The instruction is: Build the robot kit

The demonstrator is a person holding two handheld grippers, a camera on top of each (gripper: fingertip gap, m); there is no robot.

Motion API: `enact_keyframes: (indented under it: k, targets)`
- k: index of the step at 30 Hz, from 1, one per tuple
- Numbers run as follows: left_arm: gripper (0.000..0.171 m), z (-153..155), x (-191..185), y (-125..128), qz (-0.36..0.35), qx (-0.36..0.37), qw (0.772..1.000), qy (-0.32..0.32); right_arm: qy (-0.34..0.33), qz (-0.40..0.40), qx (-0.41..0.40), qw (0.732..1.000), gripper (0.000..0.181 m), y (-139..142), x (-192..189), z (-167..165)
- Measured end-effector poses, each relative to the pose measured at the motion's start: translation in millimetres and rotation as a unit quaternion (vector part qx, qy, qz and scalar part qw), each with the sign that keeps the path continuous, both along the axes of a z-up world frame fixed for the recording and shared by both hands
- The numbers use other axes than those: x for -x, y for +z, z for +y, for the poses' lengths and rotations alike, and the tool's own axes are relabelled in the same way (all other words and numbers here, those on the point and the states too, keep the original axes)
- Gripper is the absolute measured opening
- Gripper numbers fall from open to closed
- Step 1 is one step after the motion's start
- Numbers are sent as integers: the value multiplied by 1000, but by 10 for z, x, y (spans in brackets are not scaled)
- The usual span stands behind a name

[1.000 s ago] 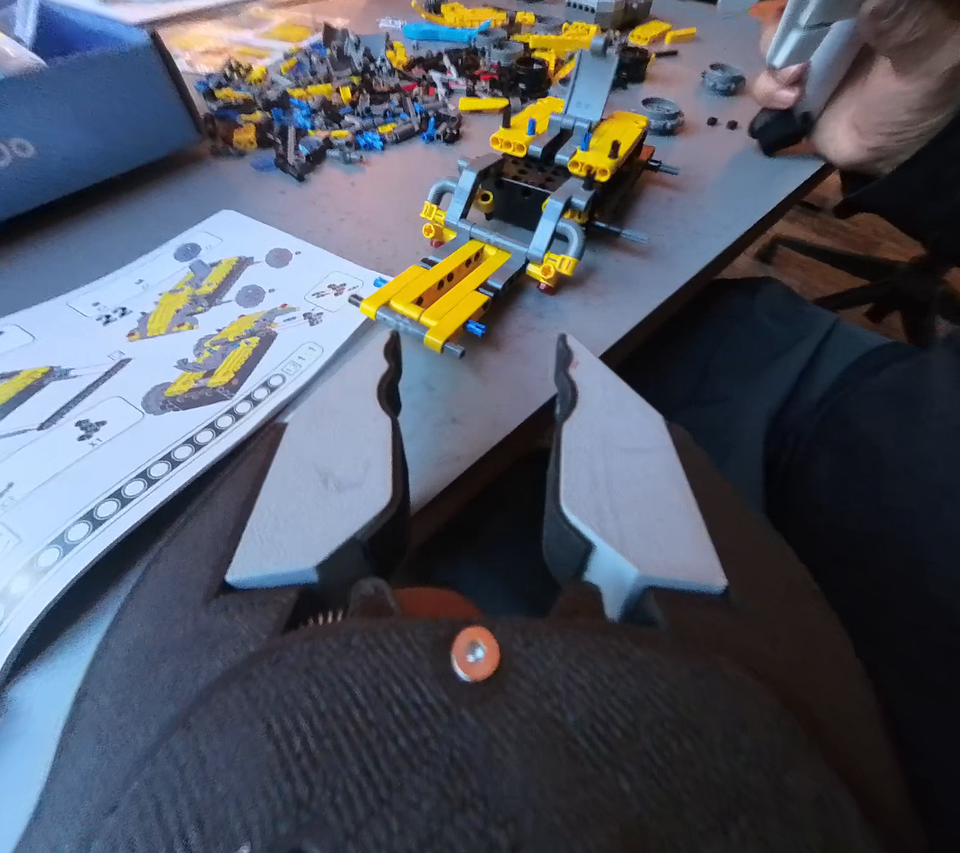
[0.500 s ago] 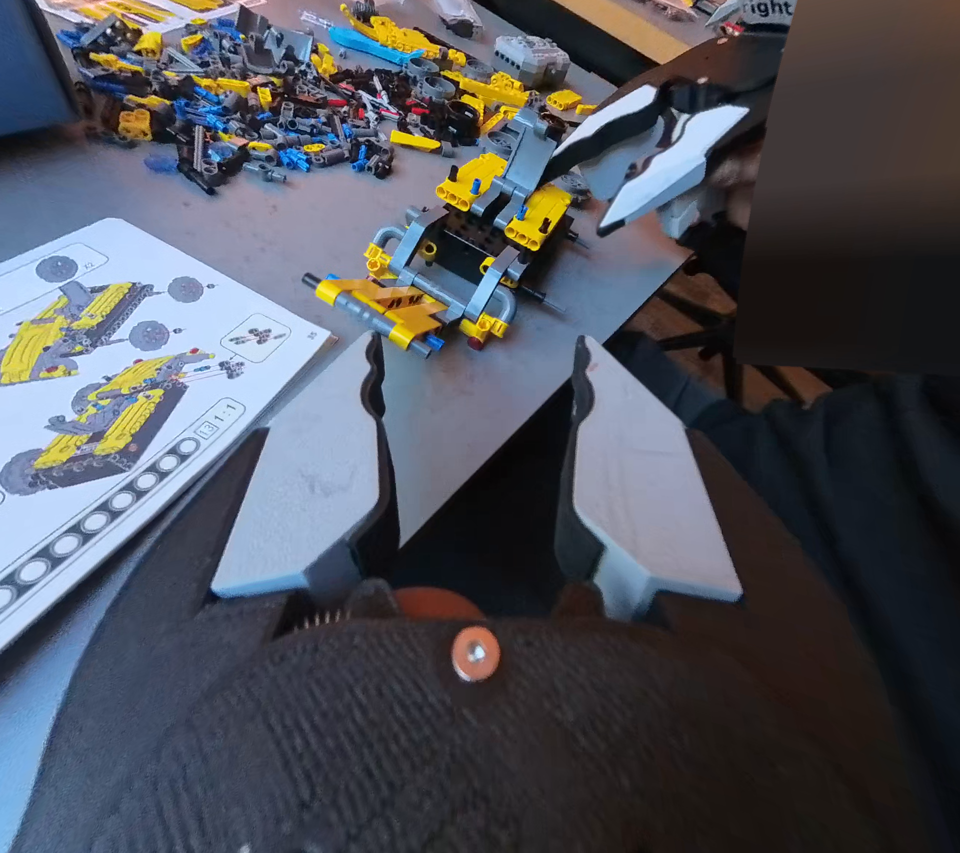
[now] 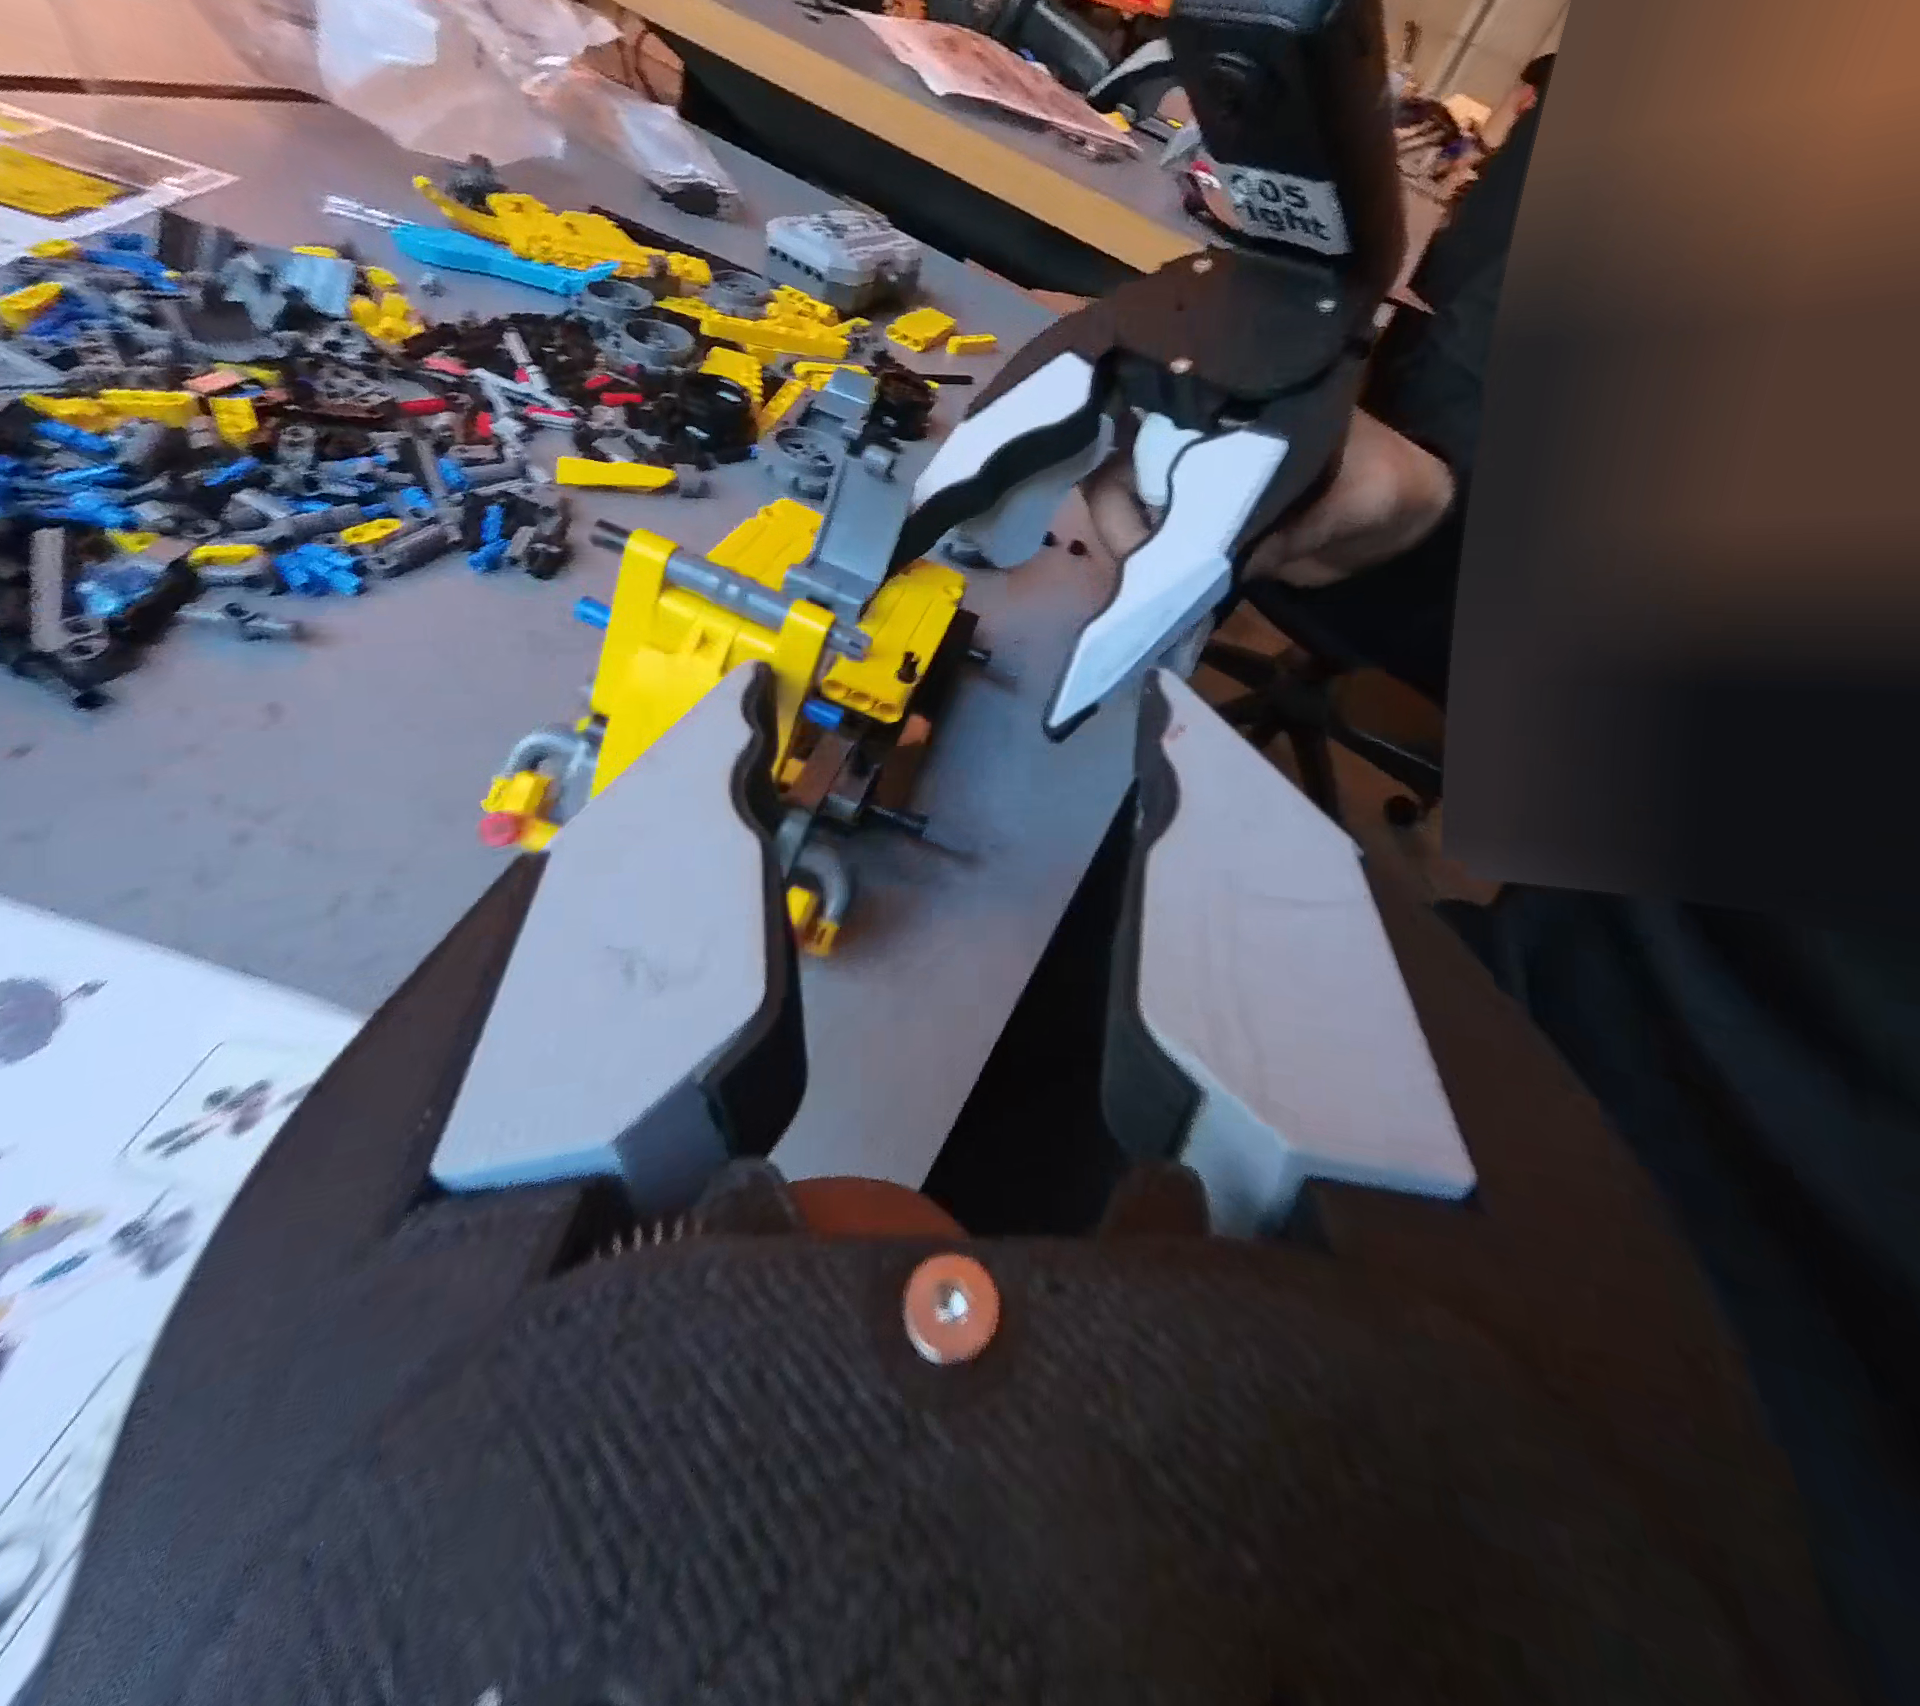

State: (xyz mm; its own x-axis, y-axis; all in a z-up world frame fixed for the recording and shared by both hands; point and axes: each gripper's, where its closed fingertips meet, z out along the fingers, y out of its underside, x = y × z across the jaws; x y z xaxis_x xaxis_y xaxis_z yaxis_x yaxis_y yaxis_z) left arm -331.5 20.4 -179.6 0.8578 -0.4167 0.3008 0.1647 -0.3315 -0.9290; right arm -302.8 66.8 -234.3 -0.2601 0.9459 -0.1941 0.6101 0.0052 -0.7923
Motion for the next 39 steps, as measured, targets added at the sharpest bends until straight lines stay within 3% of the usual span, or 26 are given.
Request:
enact_keyframes:
  k: [4, 16, 26, 39]
  targets:
    - [73, 126, -215, -215, 3, 44, 998, -52, 6, 2, -9, 1000, 79, -9, 3, 11]
    - [77, 122, -221, -232, 73, 71, 991, -82, 17, 0, -51, 999, 82, -46, 10, -5]
    - [76, -20, -6, -267, 104, 71, 992, -22, 7, 0, -87, 996, 80, -73, -28, 21]
    - [79, -308, 372, -550, 99, 114, 986, 66, -10, 1, -105, 994, 79, -44, -67, 117]
